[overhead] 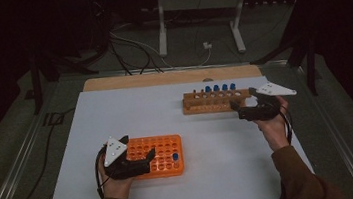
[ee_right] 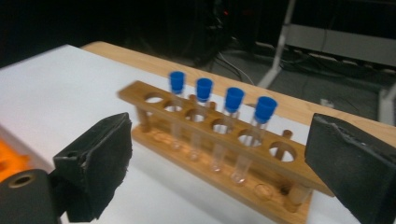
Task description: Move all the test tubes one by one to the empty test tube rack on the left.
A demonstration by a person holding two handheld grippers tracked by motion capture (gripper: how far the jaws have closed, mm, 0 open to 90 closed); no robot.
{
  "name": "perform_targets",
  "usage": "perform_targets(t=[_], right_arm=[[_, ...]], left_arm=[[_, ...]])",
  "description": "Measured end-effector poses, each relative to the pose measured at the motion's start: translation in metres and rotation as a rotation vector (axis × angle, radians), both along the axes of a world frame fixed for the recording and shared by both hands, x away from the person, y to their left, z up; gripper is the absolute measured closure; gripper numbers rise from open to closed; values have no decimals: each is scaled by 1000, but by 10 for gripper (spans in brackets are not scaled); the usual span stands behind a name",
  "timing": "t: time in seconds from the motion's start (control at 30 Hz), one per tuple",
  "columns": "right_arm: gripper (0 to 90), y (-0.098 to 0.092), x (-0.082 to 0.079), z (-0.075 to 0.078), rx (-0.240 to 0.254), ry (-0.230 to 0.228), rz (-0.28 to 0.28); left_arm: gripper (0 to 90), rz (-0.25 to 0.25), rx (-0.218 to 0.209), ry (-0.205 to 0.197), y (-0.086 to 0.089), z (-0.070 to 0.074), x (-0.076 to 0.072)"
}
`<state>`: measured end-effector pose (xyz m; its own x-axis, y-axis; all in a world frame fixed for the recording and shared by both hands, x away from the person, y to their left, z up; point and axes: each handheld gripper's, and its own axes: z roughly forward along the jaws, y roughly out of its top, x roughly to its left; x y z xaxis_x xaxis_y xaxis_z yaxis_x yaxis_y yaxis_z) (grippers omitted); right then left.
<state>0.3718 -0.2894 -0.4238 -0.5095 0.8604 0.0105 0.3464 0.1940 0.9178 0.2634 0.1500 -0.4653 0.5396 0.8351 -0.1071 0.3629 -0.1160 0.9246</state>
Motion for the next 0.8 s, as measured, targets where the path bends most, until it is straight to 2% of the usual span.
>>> perform_targets(t=[0.2, 0.3, 0.43, 0.57, 0.8], right_arm=[[177, -1, 26, -3, -8, 40, -29], [294, -1, 38, -7, -18, 56, -65], [473, -2, 53, -17, 17, 81, -88], [585, 5, 61, -29, 18, 83, -107], [712, 12, 69, -41, 3, 93, -147]], left_arm=[[6, 45, -16, -4, 4, -2, 0], [6, 62, -21, -9, 6, -3, 0], [6, 72, -24, -14, 6, -2, -1], [7, 78, -26, -15, 6, -3, -1], [7, 78, -24, -18, 6, -4, -2]])
